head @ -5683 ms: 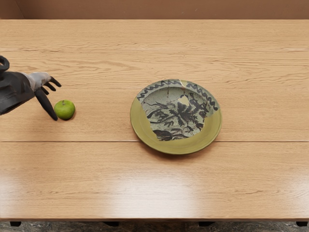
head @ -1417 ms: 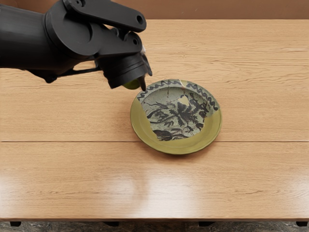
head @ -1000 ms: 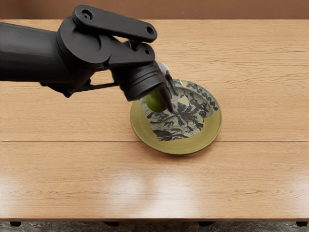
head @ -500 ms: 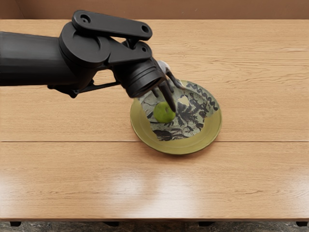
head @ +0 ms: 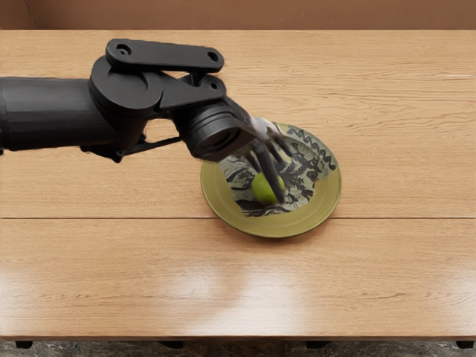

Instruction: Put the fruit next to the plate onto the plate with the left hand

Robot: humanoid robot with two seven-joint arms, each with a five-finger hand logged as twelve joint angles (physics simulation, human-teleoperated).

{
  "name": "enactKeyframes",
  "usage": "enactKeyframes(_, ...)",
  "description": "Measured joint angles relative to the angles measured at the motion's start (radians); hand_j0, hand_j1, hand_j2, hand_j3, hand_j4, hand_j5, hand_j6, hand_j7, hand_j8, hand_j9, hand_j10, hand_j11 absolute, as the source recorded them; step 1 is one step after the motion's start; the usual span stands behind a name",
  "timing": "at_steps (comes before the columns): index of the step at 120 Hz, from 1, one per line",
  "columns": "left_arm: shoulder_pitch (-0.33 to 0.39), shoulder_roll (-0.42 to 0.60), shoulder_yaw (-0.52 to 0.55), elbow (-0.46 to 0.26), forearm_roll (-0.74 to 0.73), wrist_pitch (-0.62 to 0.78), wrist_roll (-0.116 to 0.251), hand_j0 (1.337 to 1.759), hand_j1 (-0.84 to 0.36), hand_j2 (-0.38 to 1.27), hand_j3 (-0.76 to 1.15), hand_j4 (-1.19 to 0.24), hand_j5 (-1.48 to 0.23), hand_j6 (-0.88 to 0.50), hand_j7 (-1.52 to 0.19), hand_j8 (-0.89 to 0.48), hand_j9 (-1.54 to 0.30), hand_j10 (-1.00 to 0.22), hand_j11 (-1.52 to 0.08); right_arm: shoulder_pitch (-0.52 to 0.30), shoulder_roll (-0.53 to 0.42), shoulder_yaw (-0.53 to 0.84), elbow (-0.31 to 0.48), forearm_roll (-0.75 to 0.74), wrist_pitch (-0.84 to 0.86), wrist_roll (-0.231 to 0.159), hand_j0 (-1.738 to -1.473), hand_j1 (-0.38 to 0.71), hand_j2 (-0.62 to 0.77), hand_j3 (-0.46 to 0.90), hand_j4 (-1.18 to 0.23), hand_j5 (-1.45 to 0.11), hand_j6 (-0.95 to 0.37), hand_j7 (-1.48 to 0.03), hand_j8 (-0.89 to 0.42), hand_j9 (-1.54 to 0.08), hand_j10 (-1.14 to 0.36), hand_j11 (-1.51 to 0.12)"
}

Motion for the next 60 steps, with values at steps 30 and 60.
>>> enactKeyframes(30, 0.002, 0.139, -0.071, -0.011, 0.02, -0.138, 0.0, 1.658, 0.04, 0.05, 0.0, -0.26, -0.34, -0.26, -0.34, -0.26, -0.34, -0.26, -0.34, 0.0, 0.0, 0.0, 0.001, 0.0, 0.0, 0.0, -1.658, -0.31, -0.01, 0.0, -0.03, -0.05, -0.03, -0.05, -0.03, -0.05, -0.03, -0.05)
enactKeyframes(60, 0.066, 0.344, -0.143, -0.048, 0.021, -0.261, 0.0, 1.658, 0.04, 0.05, 0.0, -0.26, -0.33, -0.26, -0.33, -0.26, -0.33, -0.26, -0.33, 0.001, 0.0, 0.0, 0.001, 0.0, 0.0, 0.0, -1.658, -0.31, -0.01, 0.0, -0.03, -0.05, -0.03, -0.05, -0.03, -0.05, -0.03, -0.05)
